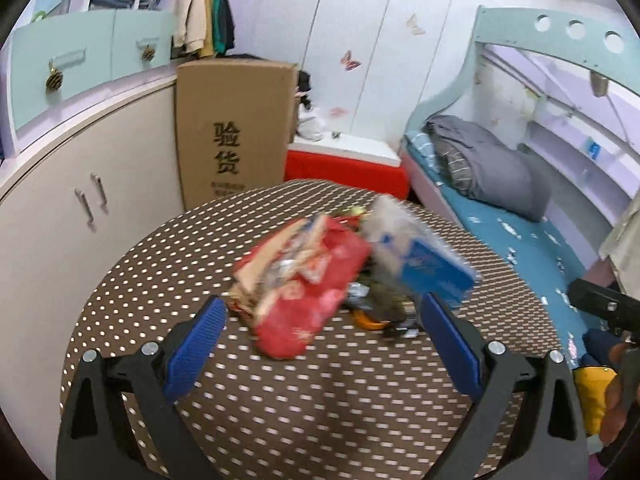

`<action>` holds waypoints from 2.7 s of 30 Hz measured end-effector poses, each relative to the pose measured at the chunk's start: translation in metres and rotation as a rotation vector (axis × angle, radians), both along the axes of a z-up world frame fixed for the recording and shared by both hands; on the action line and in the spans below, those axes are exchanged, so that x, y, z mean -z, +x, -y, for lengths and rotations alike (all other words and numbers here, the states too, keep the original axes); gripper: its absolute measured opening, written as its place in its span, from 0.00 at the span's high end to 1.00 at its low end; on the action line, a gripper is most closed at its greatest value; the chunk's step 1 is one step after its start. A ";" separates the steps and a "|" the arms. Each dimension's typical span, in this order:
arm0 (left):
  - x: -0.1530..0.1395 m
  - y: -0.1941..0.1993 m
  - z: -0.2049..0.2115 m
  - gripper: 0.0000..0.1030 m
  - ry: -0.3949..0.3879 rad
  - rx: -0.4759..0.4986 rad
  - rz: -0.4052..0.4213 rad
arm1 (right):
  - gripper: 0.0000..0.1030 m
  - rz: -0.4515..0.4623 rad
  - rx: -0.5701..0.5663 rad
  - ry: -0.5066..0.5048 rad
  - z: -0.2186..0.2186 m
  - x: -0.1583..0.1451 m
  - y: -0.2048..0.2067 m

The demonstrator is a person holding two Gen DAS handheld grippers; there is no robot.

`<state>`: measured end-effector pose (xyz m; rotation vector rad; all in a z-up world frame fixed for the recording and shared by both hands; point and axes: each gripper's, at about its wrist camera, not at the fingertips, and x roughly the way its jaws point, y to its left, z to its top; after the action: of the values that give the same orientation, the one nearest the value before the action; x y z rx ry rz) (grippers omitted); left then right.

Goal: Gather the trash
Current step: 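Grasp the red snack bag with the left gripper while the right gripper grasps the white-blue box, then carry both items to the wastebasket and open both grippers over it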

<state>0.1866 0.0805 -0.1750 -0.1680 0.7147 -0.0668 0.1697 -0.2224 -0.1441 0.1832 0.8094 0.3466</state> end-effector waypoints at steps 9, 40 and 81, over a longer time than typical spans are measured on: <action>0.034 0.034 -0.007 0.07 0.129 0.098 -0.092 | 0.06 -0.048 -0.050 -0.018 -0.025 0.020 0.018; 0.043 0.020 -0.011 0.23 0.083 0.154 -0.125 | 0.88 -0.081 -0.179 0.054 -0.056 0.050 0.030; -0.057 -0.024 0.113 0.24 -0.096 0.272 0.051 | 0.94 0.223 -0.043 0.418 0.138 -0.061 -0.064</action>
<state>0.1621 -0.0330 -0.1184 -0.1594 0.6807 -0.3641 0.1053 -0.3602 -0.0835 0.5088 0.5142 0.5654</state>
